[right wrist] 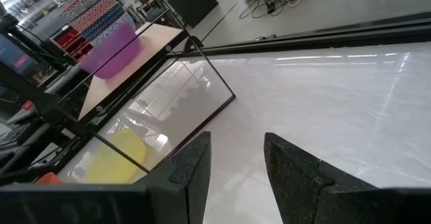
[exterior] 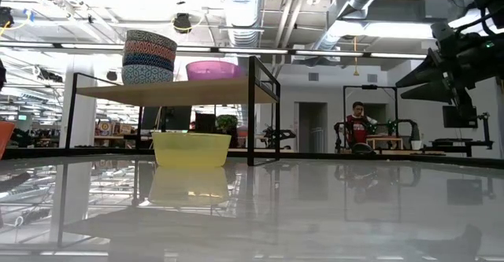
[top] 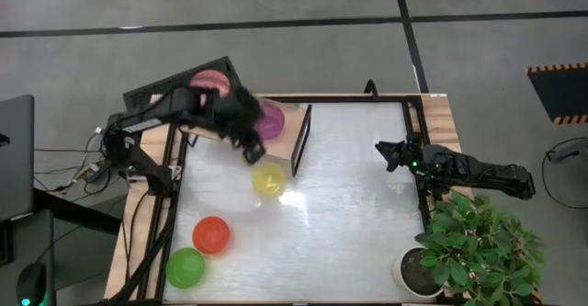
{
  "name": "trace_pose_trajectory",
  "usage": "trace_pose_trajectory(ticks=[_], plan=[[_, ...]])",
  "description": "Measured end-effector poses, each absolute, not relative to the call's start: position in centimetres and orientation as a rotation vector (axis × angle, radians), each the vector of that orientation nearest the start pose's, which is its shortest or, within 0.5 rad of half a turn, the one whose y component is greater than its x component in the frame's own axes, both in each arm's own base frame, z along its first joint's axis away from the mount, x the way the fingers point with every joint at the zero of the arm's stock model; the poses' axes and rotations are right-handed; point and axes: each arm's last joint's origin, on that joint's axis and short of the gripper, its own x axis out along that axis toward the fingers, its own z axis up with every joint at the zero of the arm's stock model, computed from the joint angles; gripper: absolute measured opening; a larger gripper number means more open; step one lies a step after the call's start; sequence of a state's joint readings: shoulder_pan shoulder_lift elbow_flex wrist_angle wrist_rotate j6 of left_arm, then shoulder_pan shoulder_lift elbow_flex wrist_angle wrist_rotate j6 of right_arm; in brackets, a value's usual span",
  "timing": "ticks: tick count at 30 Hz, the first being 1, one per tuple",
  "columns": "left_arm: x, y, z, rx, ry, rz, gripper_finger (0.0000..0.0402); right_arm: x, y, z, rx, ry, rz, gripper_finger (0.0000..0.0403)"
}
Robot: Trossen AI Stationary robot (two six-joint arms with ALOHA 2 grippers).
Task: Place and stack bowls onto a shelf
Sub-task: Stack the orange bowl on top of the purple bowl on the shelf
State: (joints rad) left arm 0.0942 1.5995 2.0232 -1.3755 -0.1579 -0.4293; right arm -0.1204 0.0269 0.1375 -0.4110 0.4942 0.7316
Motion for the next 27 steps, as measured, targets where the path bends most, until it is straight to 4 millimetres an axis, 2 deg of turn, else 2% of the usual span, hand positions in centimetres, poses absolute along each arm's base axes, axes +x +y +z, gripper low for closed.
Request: trace_pose_trajectory(ticks=[3,6,15,20,23,27], plan=[[27.4,0.4,43.6,-0.419,1.004,0.46,0.0121,8.0,-2.3,17.0,0.643,0.065,-0.688,0.0164],[27.3,-1.7,43.0,-0.52,1.041,0.531,0.0121,8.0,-2.3,17.0,0.643,0.065,-0.688,0.0164],[26.6,-9.0,42.1,-0.748,1.088,0.523,0.0121,8.0,-2.3,17.0,0.64,0.067,-0.685,0.0164],[25.8,-12.1,41.5,-0.834,1.094,0.561,0.0121,8.0,-2.3,17.0,0.64,0.067,-0.685,0.0164],[25.4,-13.3,40.2,-0.938,1.115,0.672,0.0121,8.0,-2.3,17.0,0.64,0.067,-0.685,0.0164],[24.5,-15.2,37.3,-1.017,1.212,0.812,0.0121,8.0,-2.3,17.0,0.639,0.067,-0.685,0.0164]])
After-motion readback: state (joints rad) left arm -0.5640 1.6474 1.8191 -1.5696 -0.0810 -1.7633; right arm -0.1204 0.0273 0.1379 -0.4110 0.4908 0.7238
